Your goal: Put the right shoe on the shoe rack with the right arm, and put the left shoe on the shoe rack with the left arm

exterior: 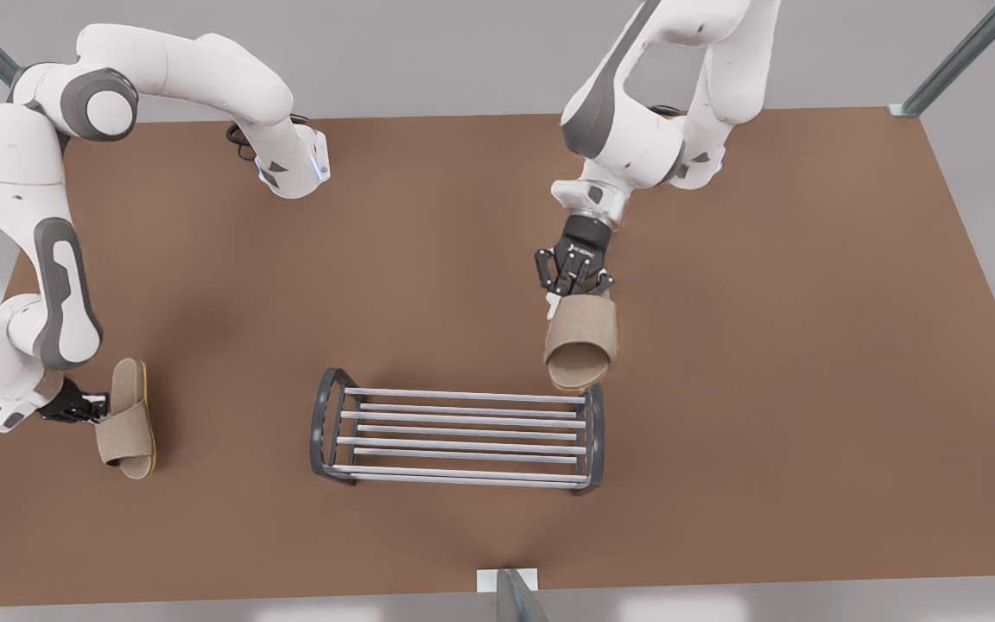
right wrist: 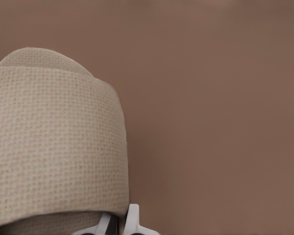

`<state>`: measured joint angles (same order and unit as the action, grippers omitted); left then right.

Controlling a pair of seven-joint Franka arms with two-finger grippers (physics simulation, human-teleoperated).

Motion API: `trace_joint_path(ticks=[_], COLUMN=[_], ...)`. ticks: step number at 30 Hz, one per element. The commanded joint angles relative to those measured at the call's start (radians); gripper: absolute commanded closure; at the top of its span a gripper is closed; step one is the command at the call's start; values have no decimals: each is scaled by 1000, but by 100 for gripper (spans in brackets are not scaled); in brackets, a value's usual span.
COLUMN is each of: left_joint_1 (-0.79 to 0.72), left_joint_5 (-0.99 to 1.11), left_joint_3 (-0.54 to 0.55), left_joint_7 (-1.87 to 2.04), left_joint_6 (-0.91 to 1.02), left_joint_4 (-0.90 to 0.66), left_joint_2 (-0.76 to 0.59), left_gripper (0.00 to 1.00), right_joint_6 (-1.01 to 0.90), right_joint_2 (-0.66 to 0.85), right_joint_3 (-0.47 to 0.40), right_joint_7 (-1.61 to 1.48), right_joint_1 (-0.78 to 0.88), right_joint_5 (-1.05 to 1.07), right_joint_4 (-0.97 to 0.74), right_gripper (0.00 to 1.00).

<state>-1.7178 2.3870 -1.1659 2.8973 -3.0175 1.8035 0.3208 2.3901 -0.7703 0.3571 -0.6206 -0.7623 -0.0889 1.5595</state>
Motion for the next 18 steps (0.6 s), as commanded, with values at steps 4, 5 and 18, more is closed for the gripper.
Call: trace_joint_path(ticks=[4, 5, 18], left_joint_1=[225, 271, 460], left_joint_5=[-285, -293, -327], left_joint_3=[193, 235, 385], left_joint_7=[879, 875, 885], left_joint_6=[-47, -46, 89], left_joint_4=[-171, -202, -288], left_joint_2=[299, 325, 486], left_gripper=[79, 79, 79], right_joint_6=[-301, -353, -657], right_joint_2=[35, 65, 174], right_joint_3=[114, 143, 419], right_joint_7=[130, 208, 832], right_joint_1=[-9, -8, 153], right_joint_5=[-6, -6, -17], right_joint_4=[-122, -122, -268], right_gripper=[79, 79, 79])
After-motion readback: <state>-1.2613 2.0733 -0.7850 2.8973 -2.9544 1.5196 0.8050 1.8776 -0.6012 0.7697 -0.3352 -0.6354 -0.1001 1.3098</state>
